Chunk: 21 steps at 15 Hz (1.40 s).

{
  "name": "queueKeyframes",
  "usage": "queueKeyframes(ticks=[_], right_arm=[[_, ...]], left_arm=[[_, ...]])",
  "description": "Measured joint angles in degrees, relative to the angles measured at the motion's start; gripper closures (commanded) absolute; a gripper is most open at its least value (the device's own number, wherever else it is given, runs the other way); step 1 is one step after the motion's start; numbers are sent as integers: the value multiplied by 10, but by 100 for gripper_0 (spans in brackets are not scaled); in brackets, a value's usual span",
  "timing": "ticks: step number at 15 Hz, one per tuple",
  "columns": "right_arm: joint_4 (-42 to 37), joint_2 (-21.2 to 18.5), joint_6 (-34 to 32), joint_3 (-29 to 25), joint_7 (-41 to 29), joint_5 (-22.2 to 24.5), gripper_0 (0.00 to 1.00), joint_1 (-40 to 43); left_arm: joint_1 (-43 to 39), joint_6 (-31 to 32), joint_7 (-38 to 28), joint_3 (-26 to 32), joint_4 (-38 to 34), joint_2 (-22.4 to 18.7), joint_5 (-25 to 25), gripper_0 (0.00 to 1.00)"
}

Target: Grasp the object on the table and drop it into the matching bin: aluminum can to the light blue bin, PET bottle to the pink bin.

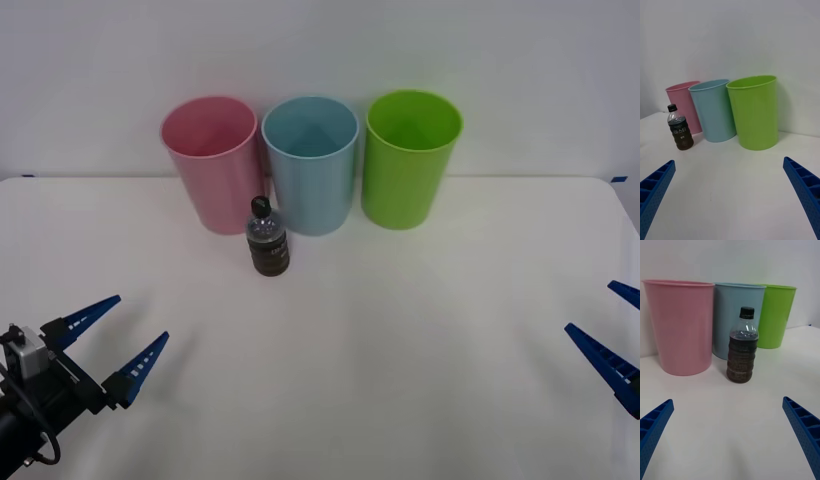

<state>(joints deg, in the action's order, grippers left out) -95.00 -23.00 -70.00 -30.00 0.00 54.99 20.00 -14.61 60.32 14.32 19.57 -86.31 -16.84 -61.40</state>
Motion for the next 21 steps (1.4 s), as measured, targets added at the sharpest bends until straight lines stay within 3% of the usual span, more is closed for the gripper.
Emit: queueKeyframes(ticks=[5, 9, 15, 21], right_arm=[[0, 0, 0, 0, 0, 0, 0, 0], [0, 0, 0, 0, 0, 0, 0, 0], [0, 0, 0, 0, 0, 0, 0, 0], [0, 0, 0, 0, 0, 0, 0, 0]], left_arm=[[42, -19, -2, -2, 0, 61, -75, 0], [74, -55, -12, -14, 0, 85, -125, 0], [108, -152, -32, -88, 8, 88, -133, 0], [175, -163, -32, -102, 80, 87, -136, 0]])
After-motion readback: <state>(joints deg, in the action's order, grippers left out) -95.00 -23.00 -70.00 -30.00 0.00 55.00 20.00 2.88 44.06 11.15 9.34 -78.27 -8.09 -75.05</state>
